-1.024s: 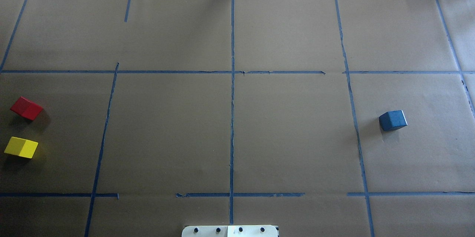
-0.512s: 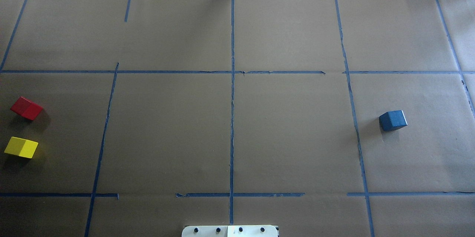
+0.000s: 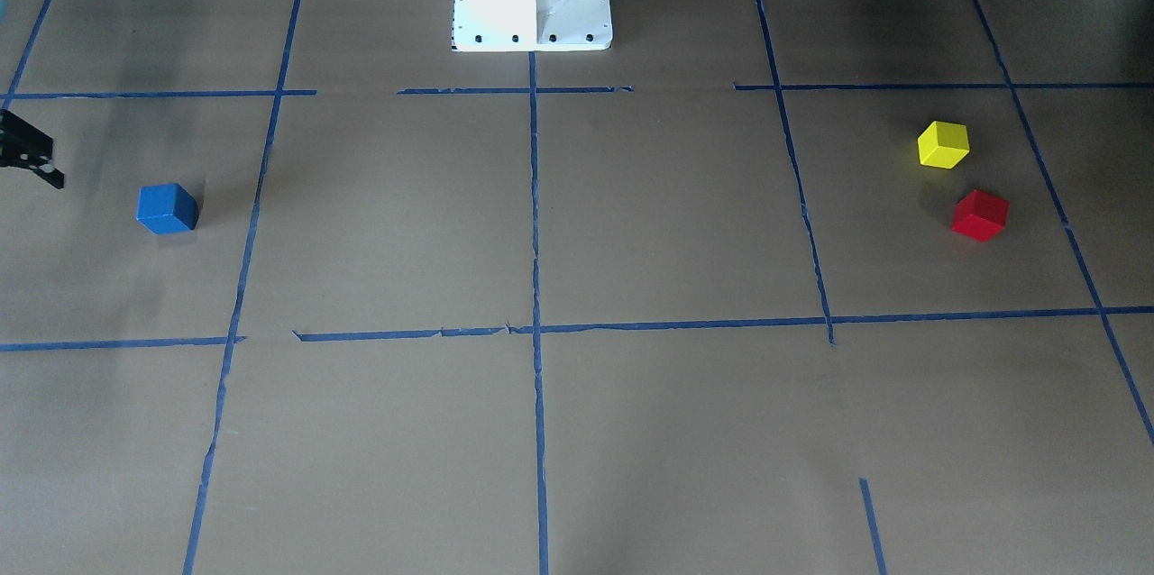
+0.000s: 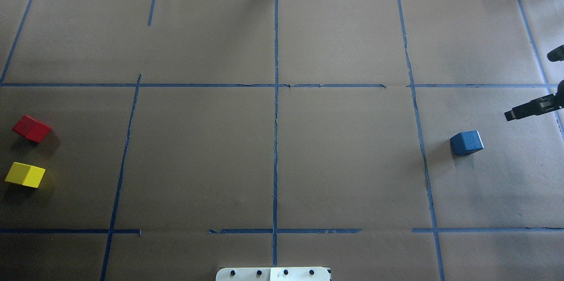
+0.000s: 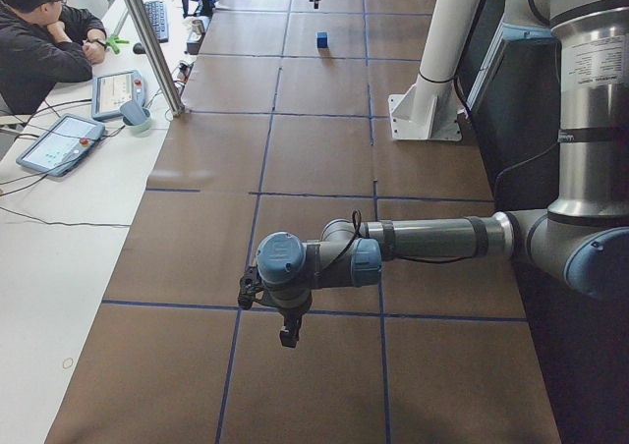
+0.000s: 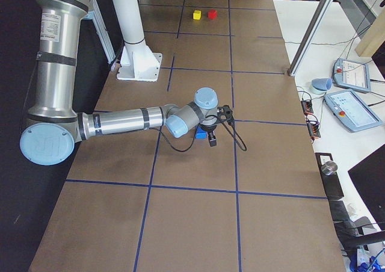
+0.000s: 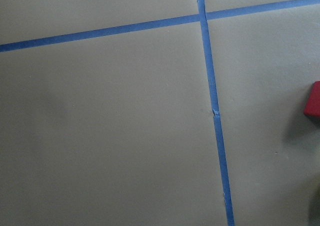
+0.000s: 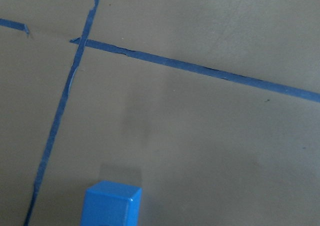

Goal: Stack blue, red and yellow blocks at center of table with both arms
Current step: 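Reach the right gripper down to the blue block and close on it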

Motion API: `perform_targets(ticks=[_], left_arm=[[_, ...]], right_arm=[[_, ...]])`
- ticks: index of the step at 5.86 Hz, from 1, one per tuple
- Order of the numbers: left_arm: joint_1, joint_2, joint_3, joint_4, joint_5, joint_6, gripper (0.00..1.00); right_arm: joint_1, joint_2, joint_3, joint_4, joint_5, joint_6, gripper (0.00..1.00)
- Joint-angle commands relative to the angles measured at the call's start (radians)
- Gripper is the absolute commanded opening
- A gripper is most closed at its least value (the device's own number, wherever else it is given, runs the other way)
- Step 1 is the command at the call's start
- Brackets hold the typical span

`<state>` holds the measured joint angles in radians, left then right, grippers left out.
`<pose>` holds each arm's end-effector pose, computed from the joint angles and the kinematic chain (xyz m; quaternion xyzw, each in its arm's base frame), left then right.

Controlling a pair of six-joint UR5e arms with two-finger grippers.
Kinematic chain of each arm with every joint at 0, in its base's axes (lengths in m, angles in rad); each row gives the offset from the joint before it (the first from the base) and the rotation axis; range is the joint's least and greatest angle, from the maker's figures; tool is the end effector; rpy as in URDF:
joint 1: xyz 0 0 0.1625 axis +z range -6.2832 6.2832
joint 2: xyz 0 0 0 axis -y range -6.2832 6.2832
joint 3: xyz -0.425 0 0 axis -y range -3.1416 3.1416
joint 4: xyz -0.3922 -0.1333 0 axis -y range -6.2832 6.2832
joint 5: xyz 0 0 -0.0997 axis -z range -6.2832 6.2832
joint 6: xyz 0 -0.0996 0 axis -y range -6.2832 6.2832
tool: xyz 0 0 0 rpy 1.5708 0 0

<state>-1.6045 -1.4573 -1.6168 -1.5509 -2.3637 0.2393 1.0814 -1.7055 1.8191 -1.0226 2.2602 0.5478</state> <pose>-0.0770 -0.4340 0.6895 0.0126 0.3877 0.0778 0.9184 -0.1538 -0.4375 0.5386 0.1072 -0.4291 -0.0837 0.8929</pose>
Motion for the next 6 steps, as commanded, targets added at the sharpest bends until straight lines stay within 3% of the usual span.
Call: perform_targets(ticks=[1, 2, 6], left_arm=[[0.0, 0.0, -0.002, 0.0, -0.002, 0.0, 1.0], [0.0, 0.0, 0.0, 0.0, -0.002, 0.0, 1.0], [0.0, 0.0, 0.0, 0.0, -0.002, 0.0, 1.0]], right_arm=[[-0.13, 0.048, -0.004, 0.061, -0.1, 0.328, 0.99], [-0.209, 0.05, -0.012, 0.059, -0.204, 0.352, 1.0], [-0.32, 0.037, -0.073, 0.059, -0.235, 0.337, 1.0]])
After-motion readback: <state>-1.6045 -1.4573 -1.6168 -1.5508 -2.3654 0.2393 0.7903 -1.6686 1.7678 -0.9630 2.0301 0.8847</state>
